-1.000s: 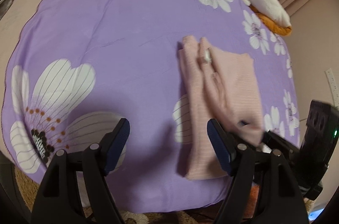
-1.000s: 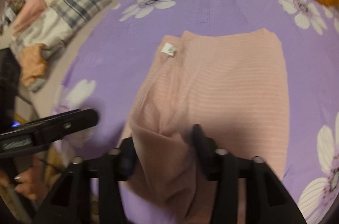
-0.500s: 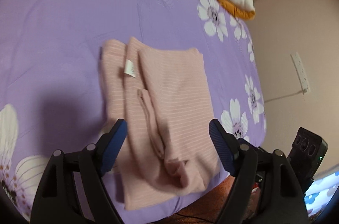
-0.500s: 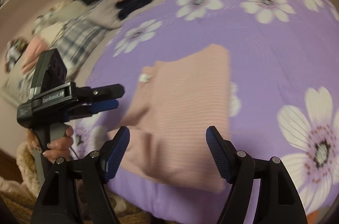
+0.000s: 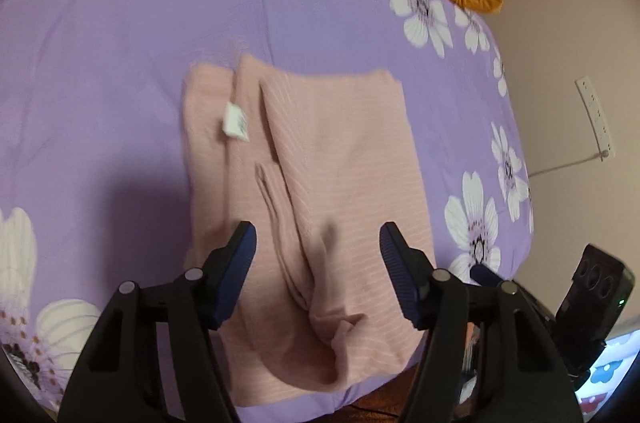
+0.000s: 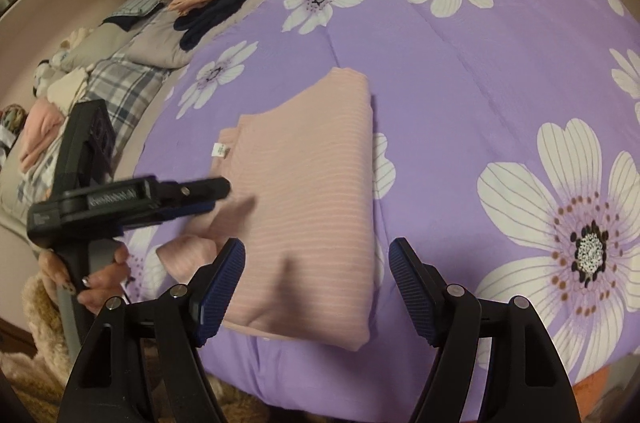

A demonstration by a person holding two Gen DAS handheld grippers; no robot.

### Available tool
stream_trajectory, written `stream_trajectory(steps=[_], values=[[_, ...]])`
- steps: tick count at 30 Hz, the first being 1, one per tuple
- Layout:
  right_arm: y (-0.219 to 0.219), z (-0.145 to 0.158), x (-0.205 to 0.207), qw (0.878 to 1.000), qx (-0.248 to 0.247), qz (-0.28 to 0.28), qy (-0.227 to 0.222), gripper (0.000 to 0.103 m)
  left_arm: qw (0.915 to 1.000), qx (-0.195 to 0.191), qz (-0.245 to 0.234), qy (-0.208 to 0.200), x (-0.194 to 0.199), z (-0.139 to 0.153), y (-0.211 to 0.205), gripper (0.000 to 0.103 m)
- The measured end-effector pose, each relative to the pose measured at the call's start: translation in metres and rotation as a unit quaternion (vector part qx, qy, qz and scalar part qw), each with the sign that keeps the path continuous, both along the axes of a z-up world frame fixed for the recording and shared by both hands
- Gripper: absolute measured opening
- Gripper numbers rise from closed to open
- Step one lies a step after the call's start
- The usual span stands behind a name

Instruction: Fold small clothes

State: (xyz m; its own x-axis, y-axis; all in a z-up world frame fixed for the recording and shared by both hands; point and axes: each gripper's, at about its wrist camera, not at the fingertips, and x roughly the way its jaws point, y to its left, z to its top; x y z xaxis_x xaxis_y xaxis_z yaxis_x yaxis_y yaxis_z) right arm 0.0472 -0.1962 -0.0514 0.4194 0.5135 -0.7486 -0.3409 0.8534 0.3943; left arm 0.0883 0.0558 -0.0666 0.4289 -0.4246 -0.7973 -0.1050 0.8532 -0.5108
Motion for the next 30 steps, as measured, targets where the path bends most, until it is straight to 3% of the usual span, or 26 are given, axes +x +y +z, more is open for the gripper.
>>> stream_trajectory(steps=[4, 8, 16, 17, 18, 19, 21, 24, 30], values=[[-0.002, -0.002, 0.001, 1.0, 0.003, -0.005, 0.002, 0.074, 0.9998, 0.012, 0.014, 0.007, 0.004, -0.003, 0.012, 0.066], [-0.001, -0.003, 0.0, 1.0, 0.005, 0.0, 0.003, 0.074, 0.9997, -0.009, -0.003, 0.023, 0.009, -0.013, 0.006, 0.064], [-0.002, -0.003, 0.0, 1.0, 0.006, -0.004, 0.005, 0.074, 0.9987, 0.02, -0.025, 0.04, 0.022, -0.031, -0.014, 0.063], [-0.002, -0.004, 0.0, 1.0, 0.006, -0.003, 0.006, 0.074, 0.9987, 0.027, -0.024, 0.036, 0.022, -0.032, -0.016, 0.057], [-0.002, -0.005, 0.0, 1.0, 0.006, -0.003, 0.007, 0.074, 0.9982, 0.044, -0.022, 0.035, 0.022, -0.032, -0.018, 0.04], [-0.001, -0.006, 0.001, 1.0, 0.005, -0.004, 0.009, 0.074, 0.9972, 0.066, -0.018, 0.03, 0.02, -0.032, -0.019, 0.035], [-0.001, -0.009, 0.002, 1.0, 0.004, -0.006, 0.013, 0.074, 0.9974, 0.069, -0.014, 0.014, 0.015, -0.03, -0.018, 0.024], [0.001, -0.011, 0.003, 1.0, 0.005, -0.005, 0.018, 0.074, 0.9968, 0.078, 0.0, -0.015, 0.002, -0.016, -0.014, 0.015], [0.004, -0.007, 0.005, 1.0, 0.004, -0.002, 0.01, 0.074, 0.9956, 0.072, 0.02, -0.057, -0.021, 0.015, -0.001, 0.012]])
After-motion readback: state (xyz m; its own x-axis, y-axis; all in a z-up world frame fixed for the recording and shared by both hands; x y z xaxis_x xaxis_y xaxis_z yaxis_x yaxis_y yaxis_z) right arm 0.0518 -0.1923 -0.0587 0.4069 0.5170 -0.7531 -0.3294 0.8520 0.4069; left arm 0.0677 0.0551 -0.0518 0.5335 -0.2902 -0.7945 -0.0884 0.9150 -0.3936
